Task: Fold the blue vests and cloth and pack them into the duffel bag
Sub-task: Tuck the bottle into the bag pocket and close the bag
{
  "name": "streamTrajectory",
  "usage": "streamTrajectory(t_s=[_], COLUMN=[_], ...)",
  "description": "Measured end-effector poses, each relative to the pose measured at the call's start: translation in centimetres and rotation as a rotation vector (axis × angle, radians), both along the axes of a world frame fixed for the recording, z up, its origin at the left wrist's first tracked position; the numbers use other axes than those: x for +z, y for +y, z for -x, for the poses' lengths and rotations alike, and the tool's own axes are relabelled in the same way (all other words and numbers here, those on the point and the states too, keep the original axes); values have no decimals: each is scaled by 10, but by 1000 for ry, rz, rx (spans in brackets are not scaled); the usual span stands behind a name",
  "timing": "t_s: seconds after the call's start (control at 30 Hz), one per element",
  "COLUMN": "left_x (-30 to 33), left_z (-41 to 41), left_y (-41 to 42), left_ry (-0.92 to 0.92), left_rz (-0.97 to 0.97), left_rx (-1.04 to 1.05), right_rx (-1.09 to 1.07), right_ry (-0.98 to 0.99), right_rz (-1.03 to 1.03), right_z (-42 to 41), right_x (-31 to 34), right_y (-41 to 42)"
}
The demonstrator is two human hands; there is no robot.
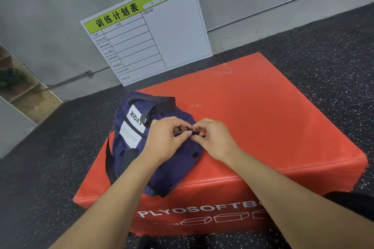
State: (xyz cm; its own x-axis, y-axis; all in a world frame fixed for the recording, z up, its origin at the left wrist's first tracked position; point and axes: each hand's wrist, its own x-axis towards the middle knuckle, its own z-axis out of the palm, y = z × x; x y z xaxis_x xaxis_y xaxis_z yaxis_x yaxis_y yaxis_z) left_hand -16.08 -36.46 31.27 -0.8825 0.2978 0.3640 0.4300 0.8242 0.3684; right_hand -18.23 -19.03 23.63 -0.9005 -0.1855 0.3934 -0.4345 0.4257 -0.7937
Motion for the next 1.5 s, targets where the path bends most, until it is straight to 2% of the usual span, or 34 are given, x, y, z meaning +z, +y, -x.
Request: streamTrajectory(t_s=[0.23,0.4,0.53,0.6,0.7,0.77,0.9,1.1,1.33,1.5], left_x=[10,15,14,10,7,3,-10,-17,-19,-22], left_z=[-11,-24,-37,-45,-55,-60,-68,-75,-81,-80], left_y=[-13,-24,-37,-43,-43,-38,-26,-14,0,4], left_ry=[146,219,245,225,164,128,44,37,31,18], left_rz=[32,21,32,-20,-93,-135,-202,-262,-371,-531], left_rx=[53,50,77,94,110,130,222,380,507,553], right_rx=[-66,-81,-95,-85,67,147,155,216,115,79], right_ry=[3,2,-17,15,129,166,243,331,414,422], right_rz=[-182,-160,-240,-233,-51,-10,-91,-318,-300,-266], right_z=[1,-2,-2,-3,-8,-8,-6,-8,-12,-13], right_x=[0,-3,-1,4,11,14,10,3,4,7], right_y=[6,9,9,7,-6,-15,-25,-23,-22,-20])
